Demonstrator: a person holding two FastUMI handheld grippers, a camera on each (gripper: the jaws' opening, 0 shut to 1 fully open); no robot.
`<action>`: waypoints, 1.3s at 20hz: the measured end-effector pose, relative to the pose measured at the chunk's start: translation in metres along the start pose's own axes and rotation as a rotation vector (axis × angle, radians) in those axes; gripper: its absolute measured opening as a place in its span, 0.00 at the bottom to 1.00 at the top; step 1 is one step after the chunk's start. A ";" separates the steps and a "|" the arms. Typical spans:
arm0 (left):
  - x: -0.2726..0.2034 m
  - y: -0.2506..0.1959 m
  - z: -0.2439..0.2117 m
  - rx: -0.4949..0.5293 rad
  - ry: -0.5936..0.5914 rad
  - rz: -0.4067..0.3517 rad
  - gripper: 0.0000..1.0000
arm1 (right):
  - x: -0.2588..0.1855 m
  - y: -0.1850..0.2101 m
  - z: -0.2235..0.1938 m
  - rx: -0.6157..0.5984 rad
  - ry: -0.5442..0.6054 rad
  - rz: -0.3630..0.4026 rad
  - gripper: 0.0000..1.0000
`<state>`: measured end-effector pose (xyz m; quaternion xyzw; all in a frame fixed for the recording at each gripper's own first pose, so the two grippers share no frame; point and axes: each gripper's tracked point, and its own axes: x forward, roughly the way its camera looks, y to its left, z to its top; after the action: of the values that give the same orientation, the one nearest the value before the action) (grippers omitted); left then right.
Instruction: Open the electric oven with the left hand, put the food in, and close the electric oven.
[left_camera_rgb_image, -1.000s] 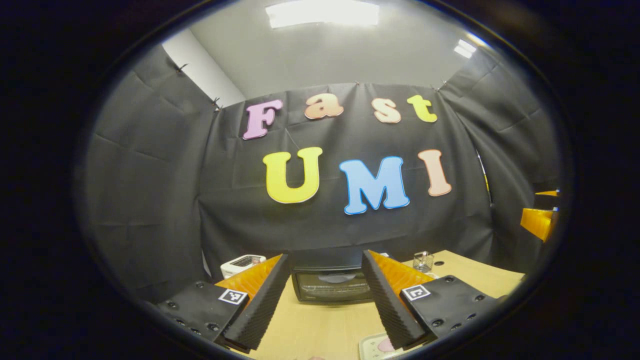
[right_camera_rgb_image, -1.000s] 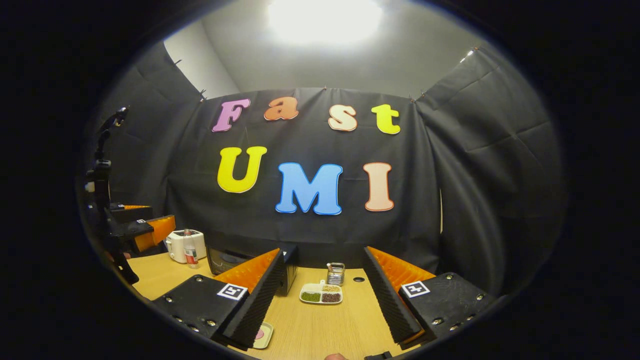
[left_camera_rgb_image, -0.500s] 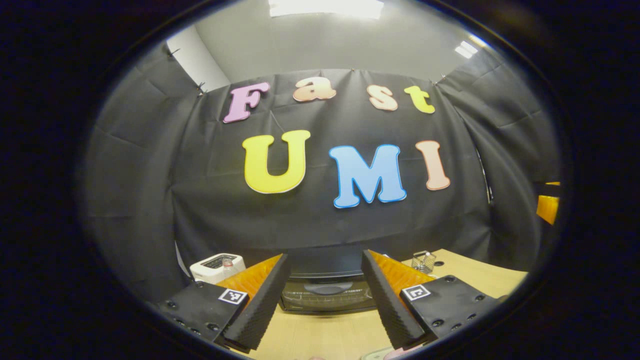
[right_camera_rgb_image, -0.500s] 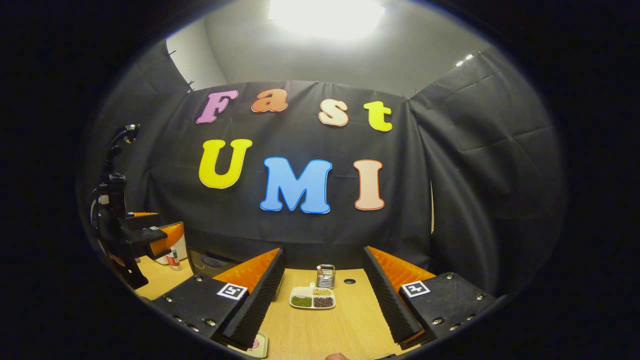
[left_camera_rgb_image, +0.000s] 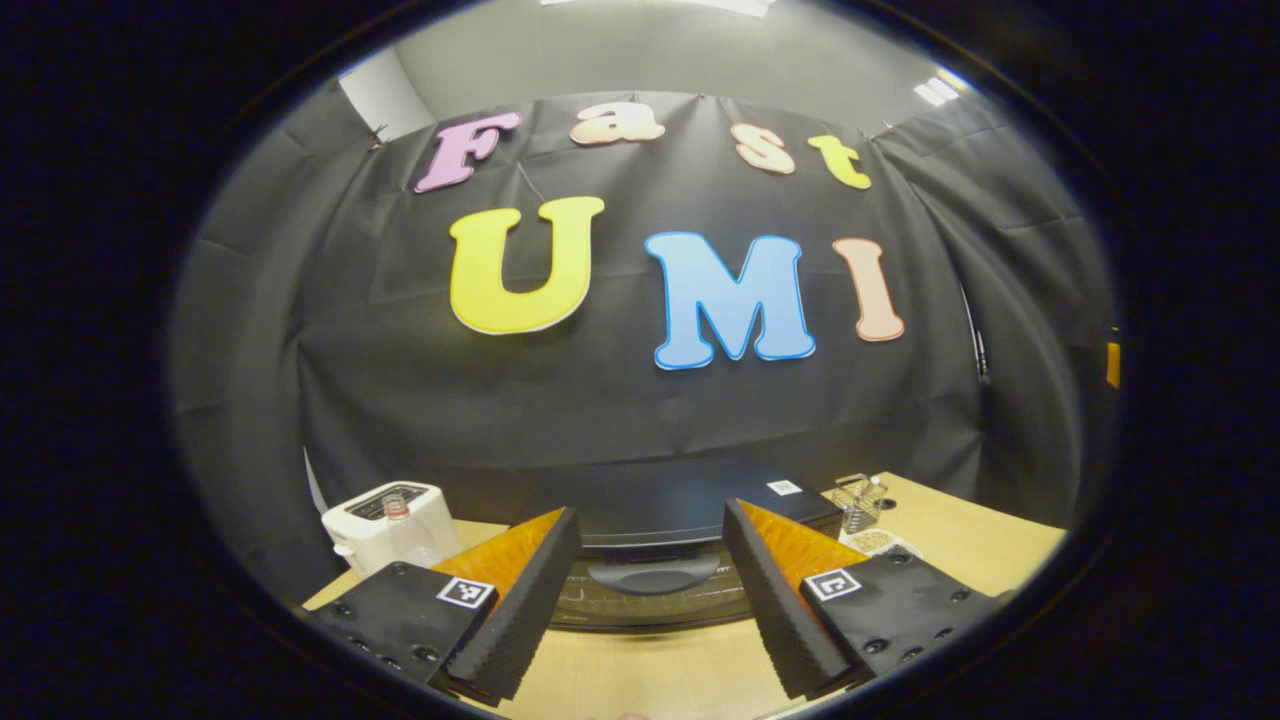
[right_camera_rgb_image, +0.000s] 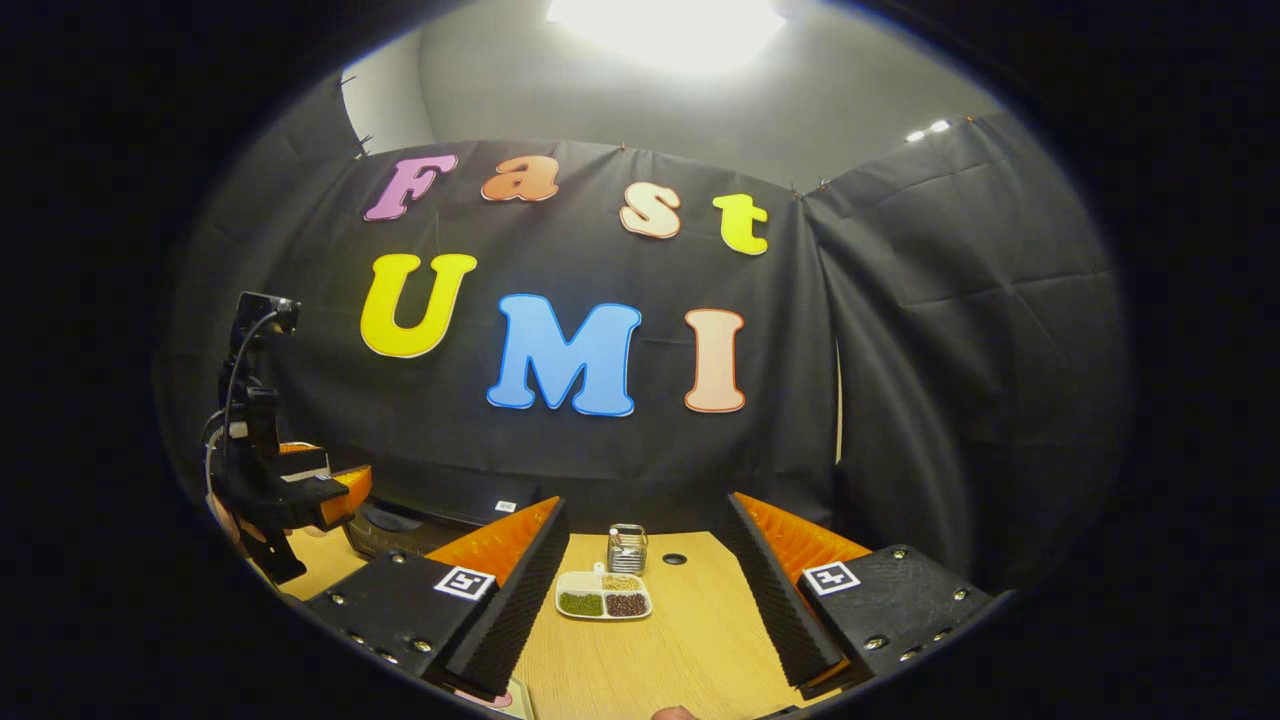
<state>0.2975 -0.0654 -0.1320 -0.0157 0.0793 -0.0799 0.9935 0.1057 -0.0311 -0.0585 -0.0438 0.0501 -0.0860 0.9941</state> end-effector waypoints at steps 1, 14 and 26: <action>0.008 0.001 -0.004 -0.001 0.006 -0.003 0.97 | 0.000 0.001 -0.001 -0.005 0.004 -0.009 0.96; 0.090 -0.006 -0.070 0.012 0.108 -0.018 0.97 | -0.008 -0.012 -0.015 -0.045 0.063 -0.108 0.96; 0.085 -0.009 -0.089 -0.031 0.142 0.019 0.98 | -0.016 -0.024 -0.017 -0.050 0.080 -0.107 0.96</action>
<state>0.3646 -0.0894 -0.2321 -0.0245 0.1508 -0.0700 0.9858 0.0844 -0.0533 -0.0714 -0.0677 0.0897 -0.1394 0.9838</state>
